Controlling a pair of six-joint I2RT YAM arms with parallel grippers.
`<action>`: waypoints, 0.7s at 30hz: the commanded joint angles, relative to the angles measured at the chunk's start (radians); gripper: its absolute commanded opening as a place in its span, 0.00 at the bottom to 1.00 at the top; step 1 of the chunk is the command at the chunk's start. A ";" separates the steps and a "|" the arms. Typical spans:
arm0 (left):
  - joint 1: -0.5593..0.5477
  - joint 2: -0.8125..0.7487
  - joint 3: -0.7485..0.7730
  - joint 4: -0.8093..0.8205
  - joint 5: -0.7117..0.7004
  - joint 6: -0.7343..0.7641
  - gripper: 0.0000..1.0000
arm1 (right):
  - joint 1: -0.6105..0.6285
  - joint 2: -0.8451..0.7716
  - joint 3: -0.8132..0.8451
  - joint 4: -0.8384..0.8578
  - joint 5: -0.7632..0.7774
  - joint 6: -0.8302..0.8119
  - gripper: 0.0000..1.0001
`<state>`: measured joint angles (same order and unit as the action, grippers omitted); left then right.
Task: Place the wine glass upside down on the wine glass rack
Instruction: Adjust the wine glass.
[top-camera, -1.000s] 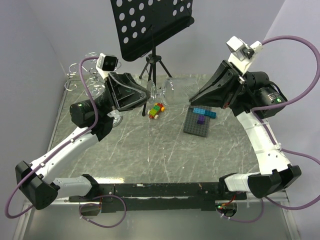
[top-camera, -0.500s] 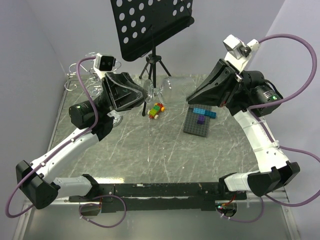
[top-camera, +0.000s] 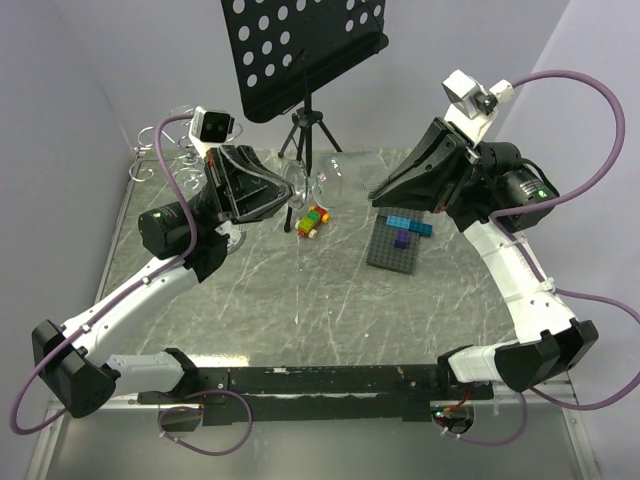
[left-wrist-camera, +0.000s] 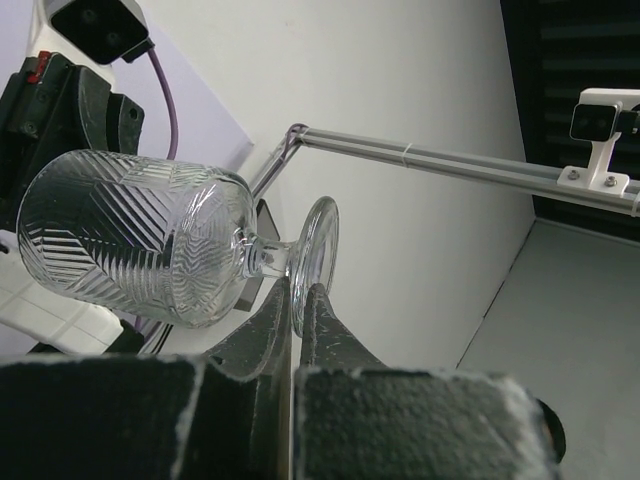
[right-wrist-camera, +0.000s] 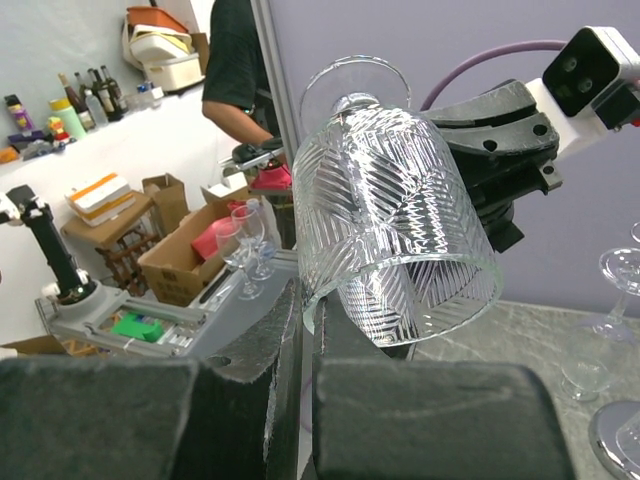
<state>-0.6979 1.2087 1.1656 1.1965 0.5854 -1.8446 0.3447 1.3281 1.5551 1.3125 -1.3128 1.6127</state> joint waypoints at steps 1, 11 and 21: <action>0.001 -0.031 0.029 0.101 -0.032 0.033 0.01 | -0.001 -0.009 -0.013 0.312 0.057 -0.010 0.08; 0.009 -0.069 -0.027 0.118 -0.071 0.041 0.01 | -0.004 -0.024 -0.044 0.327 0.047 -0.020 0.75; 0.044 -0.155 -0.079 0.045 -0.068 0.082 0.01 | -0.107 -0.066 -0.138 0.326 0.004 -0.080 0.80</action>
<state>-0.6720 1.1259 1.0828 1.2129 0.5682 -1.8004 0.2764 1.3071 1.4422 1.3090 -1.2881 1.5726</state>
